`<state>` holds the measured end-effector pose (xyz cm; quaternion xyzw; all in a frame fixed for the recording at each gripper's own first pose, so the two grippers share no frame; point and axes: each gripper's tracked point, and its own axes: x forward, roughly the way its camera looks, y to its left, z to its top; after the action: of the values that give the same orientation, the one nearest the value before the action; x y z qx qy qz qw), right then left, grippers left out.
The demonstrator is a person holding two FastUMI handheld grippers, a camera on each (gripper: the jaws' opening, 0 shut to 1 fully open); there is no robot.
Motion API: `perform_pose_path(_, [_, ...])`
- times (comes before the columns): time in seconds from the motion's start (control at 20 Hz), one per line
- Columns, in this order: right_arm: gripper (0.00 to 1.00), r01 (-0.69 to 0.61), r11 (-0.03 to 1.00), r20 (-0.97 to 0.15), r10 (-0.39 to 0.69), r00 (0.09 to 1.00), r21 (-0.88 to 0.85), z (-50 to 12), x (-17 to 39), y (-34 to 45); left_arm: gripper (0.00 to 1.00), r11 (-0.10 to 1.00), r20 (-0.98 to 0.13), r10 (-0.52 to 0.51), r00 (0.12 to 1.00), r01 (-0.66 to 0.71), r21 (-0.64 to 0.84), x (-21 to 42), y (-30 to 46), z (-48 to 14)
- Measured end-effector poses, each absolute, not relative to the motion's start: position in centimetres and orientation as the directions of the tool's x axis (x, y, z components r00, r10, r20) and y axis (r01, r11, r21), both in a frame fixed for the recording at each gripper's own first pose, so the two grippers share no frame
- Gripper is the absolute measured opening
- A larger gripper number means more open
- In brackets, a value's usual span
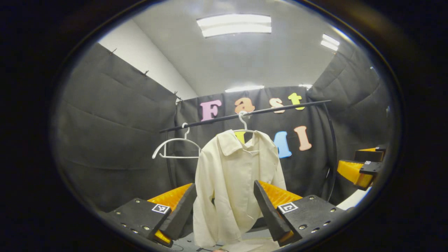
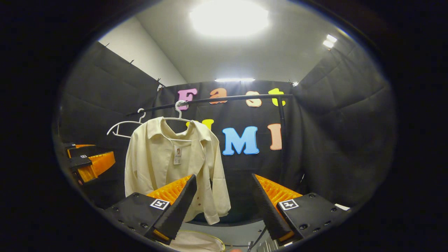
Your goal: Grasp the clothes on the hanger with both hands and then place them into the laundry hamper below.
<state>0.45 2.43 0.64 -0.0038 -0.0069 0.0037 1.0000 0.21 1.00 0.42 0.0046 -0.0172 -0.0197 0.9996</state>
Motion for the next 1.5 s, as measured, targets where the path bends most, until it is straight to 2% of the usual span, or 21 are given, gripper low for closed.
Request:
perform_pose_path(0.7, [0.97,-0.062,0.998,0.054,0.062,0.997,-0.006,2.0,4.1,5.7,0.95,0.996,0.068,-0.086,0.994,0.087,-0.011,3.4,-0.8,0.8])
perform_pose_path(1.5, [0.98,-0.275,0.96,0.046,0.273,0.961,0.043,1.1,16.2,7.5,0.95,0.999,0.049,0.02,0.999,-0.022,0.037,13.2,-5.3,-0.5])
